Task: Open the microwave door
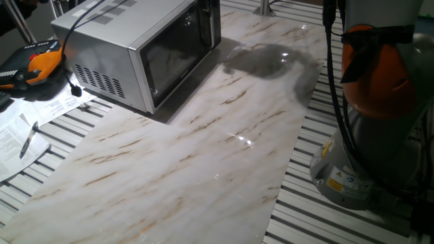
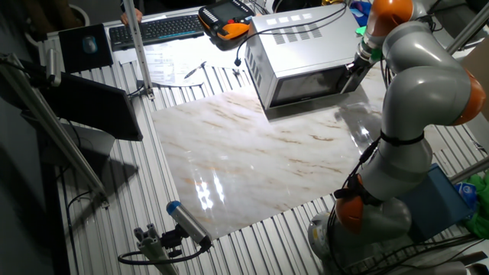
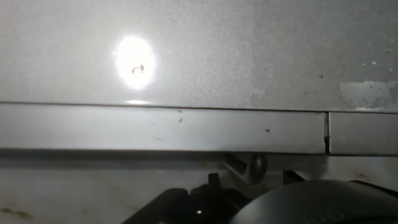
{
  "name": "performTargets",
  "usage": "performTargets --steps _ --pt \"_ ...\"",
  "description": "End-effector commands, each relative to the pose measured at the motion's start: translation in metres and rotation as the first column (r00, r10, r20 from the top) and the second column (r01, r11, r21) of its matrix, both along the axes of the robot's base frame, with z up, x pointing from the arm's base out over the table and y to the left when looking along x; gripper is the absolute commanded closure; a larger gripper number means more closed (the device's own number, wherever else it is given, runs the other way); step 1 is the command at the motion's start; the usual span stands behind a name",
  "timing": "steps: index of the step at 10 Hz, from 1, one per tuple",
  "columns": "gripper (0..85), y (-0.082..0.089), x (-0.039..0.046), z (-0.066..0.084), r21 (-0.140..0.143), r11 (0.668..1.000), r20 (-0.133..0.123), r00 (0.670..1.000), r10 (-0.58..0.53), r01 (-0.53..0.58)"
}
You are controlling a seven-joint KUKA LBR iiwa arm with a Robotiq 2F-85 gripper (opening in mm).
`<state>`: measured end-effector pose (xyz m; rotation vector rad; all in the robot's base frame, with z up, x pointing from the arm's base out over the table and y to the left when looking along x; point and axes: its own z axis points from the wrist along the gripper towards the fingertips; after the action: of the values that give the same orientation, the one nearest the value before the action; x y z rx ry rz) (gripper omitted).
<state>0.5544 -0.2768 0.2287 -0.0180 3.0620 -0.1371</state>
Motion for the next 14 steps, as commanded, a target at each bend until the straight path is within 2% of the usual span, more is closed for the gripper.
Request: performTargets --steps 1,2,3,4,6,10,14 --pt "34.0 -0.0002 0.0 -0.0003 0.003 1.0 0.002 1.0 0.001 -0.001" --pt "34.0 -0.0002 0.0003 -0.0006 0.005 1.0 0.003 1.0 0.006 -0.006" --pt "51.0 0.0002 0.0008 -0.0009 0.005 1.0 0.001 1.0 0.014 -0.014" --pt "51.0 0.0003 0.0011 -0.0012 0.006 1.0 0.0 1.0 0.023 -0.023" --pt "85.0 -0.0001 0.0011 -0.0007 0.005 0.999 -0.013 0.999 0.046 -0.046" --pt "85.0 0.0005 0.0005 0.0001 -0.004 0.998 -0.015 0.998 0.064 -0.064" --pt "85.0 0.0035 -0.0075 0.0036 -0.002 0.998 -0.02 0.997 0.07 -0.07"
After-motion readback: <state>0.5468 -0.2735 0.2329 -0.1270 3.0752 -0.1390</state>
